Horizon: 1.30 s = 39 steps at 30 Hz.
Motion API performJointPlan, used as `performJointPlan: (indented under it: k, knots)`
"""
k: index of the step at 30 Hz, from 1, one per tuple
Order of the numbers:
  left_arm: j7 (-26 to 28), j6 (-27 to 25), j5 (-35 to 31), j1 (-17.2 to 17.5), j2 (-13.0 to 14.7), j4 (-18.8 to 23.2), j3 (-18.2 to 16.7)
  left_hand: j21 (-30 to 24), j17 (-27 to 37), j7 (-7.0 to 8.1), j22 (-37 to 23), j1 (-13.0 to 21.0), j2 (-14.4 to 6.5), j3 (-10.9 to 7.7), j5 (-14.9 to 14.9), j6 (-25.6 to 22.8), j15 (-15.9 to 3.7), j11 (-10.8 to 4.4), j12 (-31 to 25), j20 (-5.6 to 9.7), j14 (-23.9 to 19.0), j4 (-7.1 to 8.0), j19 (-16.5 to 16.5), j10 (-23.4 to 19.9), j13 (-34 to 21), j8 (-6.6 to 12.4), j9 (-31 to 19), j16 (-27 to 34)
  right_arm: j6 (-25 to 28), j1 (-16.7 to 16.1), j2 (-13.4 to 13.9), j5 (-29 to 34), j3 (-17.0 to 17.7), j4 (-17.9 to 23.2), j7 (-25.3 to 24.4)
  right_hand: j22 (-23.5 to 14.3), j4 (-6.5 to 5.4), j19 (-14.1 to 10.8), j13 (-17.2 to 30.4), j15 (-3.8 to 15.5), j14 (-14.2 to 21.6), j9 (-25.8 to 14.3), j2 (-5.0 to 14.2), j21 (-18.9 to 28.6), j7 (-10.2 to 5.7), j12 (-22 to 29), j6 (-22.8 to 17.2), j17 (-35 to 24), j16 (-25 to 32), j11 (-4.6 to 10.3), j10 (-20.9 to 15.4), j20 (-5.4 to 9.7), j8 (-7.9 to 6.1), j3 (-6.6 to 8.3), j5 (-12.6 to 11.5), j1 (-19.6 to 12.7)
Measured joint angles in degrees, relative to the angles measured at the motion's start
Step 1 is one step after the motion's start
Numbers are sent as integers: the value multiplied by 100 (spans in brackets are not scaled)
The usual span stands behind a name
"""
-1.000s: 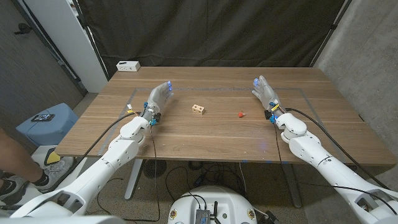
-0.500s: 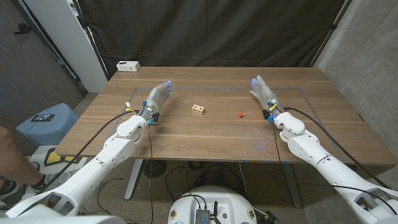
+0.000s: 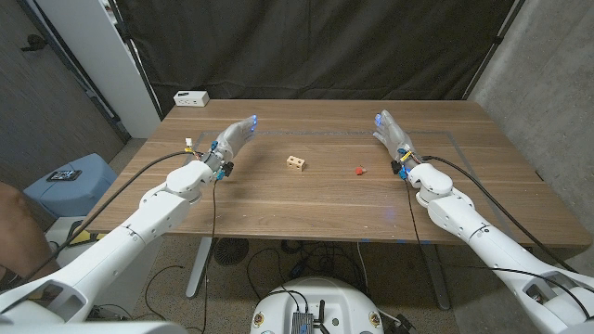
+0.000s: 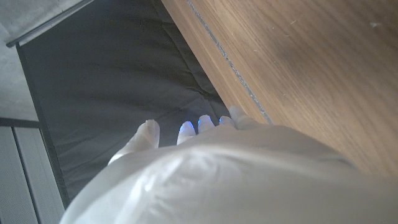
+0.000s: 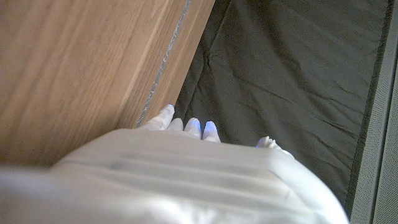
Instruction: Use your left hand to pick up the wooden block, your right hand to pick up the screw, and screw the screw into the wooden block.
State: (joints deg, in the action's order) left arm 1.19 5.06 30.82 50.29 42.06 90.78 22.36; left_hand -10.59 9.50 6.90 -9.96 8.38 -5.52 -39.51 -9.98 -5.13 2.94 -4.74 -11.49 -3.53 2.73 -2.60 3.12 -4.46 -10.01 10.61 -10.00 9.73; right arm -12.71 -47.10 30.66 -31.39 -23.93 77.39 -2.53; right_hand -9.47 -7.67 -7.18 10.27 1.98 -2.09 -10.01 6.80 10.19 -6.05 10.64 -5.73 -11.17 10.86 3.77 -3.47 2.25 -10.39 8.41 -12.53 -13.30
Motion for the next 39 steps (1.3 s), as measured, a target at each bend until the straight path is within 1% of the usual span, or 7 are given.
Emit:
performJointPlan:
  k: [13, 18, 27, 31, 32, 34, 39]
  knots:
    - [5, -493, -795, -253, 419, 421, 176, 44, -1, 177, -7, 189, -6, 22, -20, -54, -153, -91, 0, 96, 213, -250, -442, -53, 0, 0, 0, 1, -38, -81, 15, 69, 25, 117, -163, 0, 24, 0, 0, -1, -41, 0, 0, 0, 0, 0, 0, 0, 0, -31, 31, 0, 0, -24, 0, 0]
    - [-124, -766, -1147, -395, 688, 686, 256, 44, -1, 267, -6, 338, 52, 13, -20, -62, -202, -205, 0, 94, 264, -440, -551, -104, 1, 0, 1, 1, -57, -155, 1, 88, 38, 199, -268, 1, 24, 0, 0, -1, -41, 1, 0, 0, -1, 0, 44, 23, 0, -31, 31, 0, 0, -24, 0, 0]
    - [-355, -1051, -1641, -646, 1088, 1053, 417, 25, -1, 431, -6, 588, 239, 24, -20, -103, -229, -307, 0, 67, 237, -697, -579, -146, 1, 22, 1, 25, -71, -239, -23, 115, 59, 306, -423, 1, 24, 0, -1, 8, -91, 1, -24, 0, -11, 0, 54, 26, 0, -31, 31, 0, 0, -25, -43, 24]
    - [-355, -1051, -1641, -720, 1199, 1142, 466, -26, -1, 430, 1, 762, 278, 35, -20, -103, -221, -326, 0, 152, 194, -760, -494, -165, -27, 63, 1, 25, -72, -239, -23, 129, 59, 306, -507, 1, 24, 0, -1, 8, -91, 1, -35, 0, -10, 0, 53, 26, 0, -31, 31, 0, 0, -25, -43, 13]
    - [-533, -1174, -2067, -753, 1245, 1185, 492, -27, -1, 434, 6, 790, 294, 35, -20, -107, -223, -326, 0, 152, 178, -760, -494, -165, -27, 63, 1, 25, -72, -319, -36, 131, 82, 409, -519, 1, 23, 1, -1, 8, -91, 1, -47, 0, -10, 0, 53, 26, 0, -31, 31, 0, 0, -25, -43, 2]
    - [-533, -1174, -2067, -801, 1314, 1257, 531, -27, -2, 461, 11, 815, 319, 35, -20, -134, -234, -326, 0, 171, 167, -760, -474, -165, -27, 63, 1, 25, -72, -319, -36, 137, 82, 409, -560, 1, 23, 0, -1, 8, -91, 1, -47, 0, -10, 0, 53, 26, 0, -31, 30, 0, 0, -25, -43, 2]
    - [-672, -1279, -2566, -914, 1436, 1394, 628, -27, -2, 460, 11, 928, 356, 26, -19, -134, -234, -326, 0, 145, 167, -770, -457, -165, -27, 63, 1, 25, -72, -385, -61, 142, 96, 483, -637, 1, 40, 0, -1, 8, -91, 1, -46, 0, -10, 0, 53, 25, 0, -30, 30, 0, 0, -42, -43, 2]
